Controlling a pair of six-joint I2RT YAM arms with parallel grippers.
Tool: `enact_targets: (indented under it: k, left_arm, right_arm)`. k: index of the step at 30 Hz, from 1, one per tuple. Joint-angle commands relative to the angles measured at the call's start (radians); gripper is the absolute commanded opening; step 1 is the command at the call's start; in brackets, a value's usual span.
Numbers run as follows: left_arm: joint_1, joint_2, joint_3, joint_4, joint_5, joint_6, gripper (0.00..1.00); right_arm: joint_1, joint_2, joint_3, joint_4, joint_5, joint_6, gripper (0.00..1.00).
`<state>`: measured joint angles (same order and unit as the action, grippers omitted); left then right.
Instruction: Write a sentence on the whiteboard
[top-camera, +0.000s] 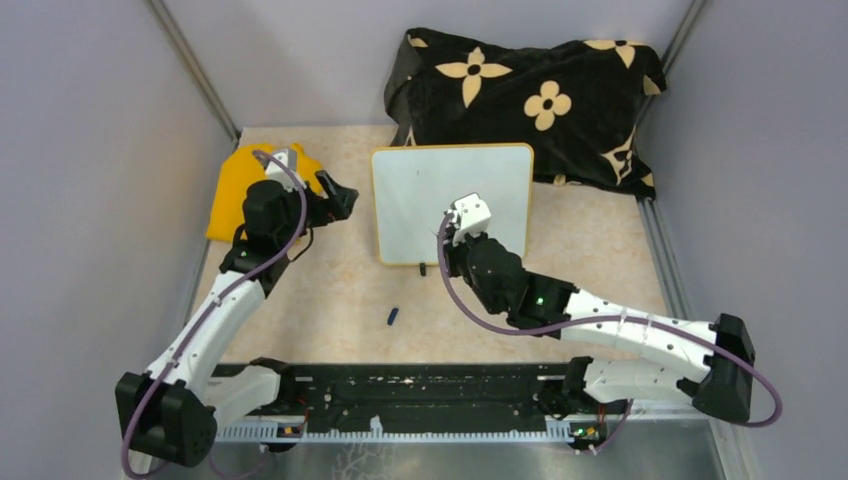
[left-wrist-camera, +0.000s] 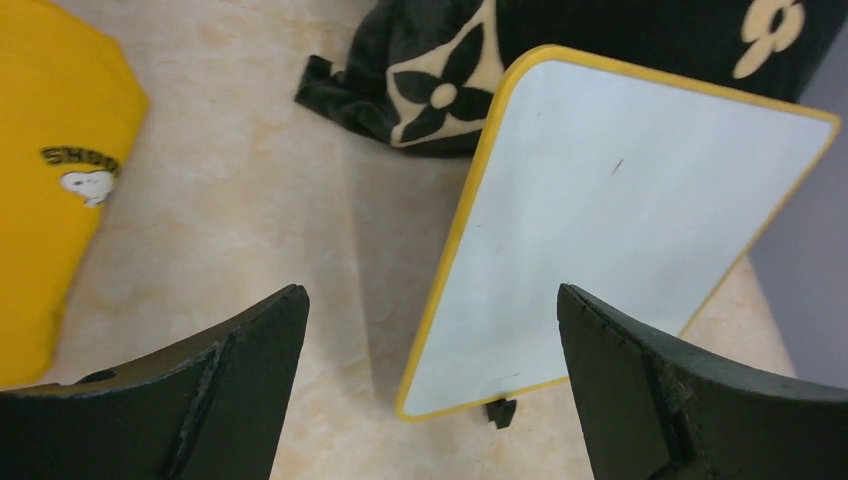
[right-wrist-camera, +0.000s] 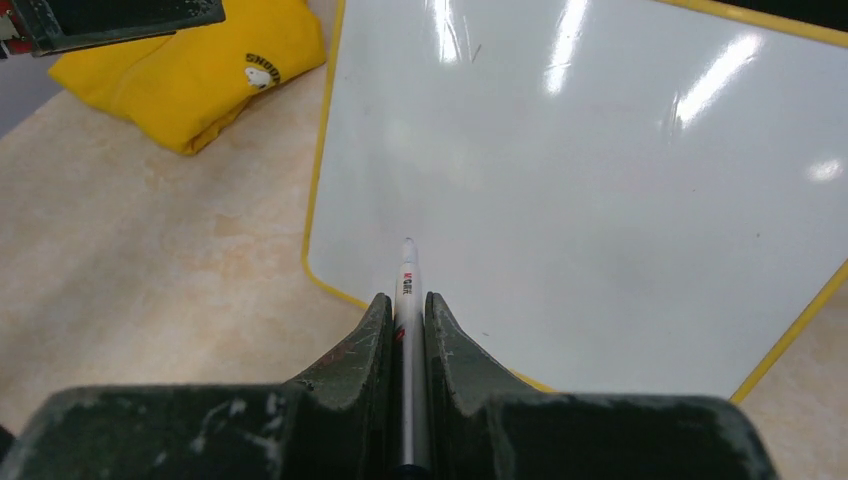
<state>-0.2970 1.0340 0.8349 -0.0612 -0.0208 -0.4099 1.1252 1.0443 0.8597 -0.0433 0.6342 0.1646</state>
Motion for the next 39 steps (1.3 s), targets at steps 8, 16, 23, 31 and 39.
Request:
enact_targets:
  k: [8,16,23,31,39]
  left_arm:
    - [0.163,0.184,-0.111,0.587,0.660,-0.233,0.99]
    - [0.165,0.345,-0.092,0.661,0.759,-0.216,0.99]
    - [0.207,0.443,-0.116,0.812,0.877,-0.219,0.99]
    - [0.290,0.599,-0.167,1.132,1.019,-0.368,0.92]
    - [0.289,0.719,-0.205,1.307,1.068,-0.410,0.83]
  right_arm:
    - [0.012,0.076,0.052,0.299,0.073,-0.120,0.00]
    - [0.011,0.080,0.050,0.313,0.041,-0.117,0.00]
    - [0.011,0.062,0.011,0.364,-0.013,-0.120,0.00]
    - [0.012,0.063,-0.039,0.440,-0.039,-0.132,0.00]
    - [0.000,0.096,-0.026,0.479,-0.024,-0.099,0.00]
